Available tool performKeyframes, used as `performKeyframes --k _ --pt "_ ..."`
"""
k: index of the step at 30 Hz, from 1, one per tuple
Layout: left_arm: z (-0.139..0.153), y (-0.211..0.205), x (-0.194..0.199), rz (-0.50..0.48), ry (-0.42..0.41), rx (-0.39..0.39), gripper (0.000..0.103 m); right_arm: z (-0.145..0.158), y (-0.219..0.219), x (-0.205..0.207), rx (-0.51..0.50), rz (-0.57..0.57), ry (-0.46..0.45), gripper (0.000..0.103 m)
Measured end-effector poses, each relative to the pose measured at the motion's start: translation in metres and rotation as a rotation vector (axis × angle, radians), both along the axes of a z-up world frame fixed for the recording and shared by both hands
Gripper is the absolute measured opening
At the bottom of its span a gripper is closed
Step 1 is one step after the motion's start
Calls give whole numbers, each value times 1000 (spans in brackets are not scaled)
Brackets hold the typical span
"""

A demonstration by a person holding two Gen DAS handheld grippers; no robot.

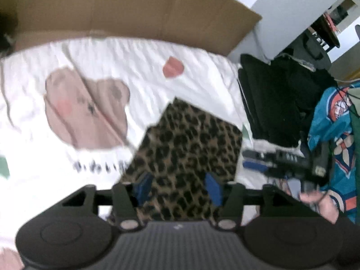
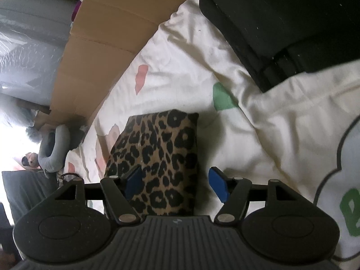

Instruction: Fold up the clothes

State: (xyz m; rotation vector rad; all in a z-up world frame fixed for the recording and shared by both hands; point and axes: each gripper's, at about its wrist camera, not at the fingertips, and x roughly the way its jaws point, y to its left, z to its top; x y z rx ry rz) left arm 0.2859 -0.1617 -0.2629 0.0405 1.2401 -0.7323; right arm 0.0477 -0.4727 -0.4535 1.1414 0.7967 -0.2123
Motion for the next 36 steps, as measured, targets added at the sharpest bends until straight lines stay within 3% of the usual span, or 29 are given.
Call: performKeyframes --k 2,6,14,22,29,31,33,36 --pt "1 -11 5 -25 -33 22 71 0 3 -1 16 2 0 72" --pt "-3 -20 16 -79 -58 29 76 2 12 0 20 28 3 78" --pt "-59 -32 29 -135 -27 -6 79 -1 30 -3 -24 32 22 83" --pt "-109 -20 48 -18 21 -84 79 -18 37 5 -13 18 12 79" --pt "-127 -26 54 -56 47 -122 75 -27 36 10 9 -19 8 63" --pt "-126 -31 51 -83 28 -124 69 -29 35 11 11 -20 5 56" --pt "-125 -35 49 -99 16 -121 63 -30 35 12 13 -18 3 33" --pt "-121 -34 51 -115 10 -116 52 -26 36 15 10 -4 -7 28"
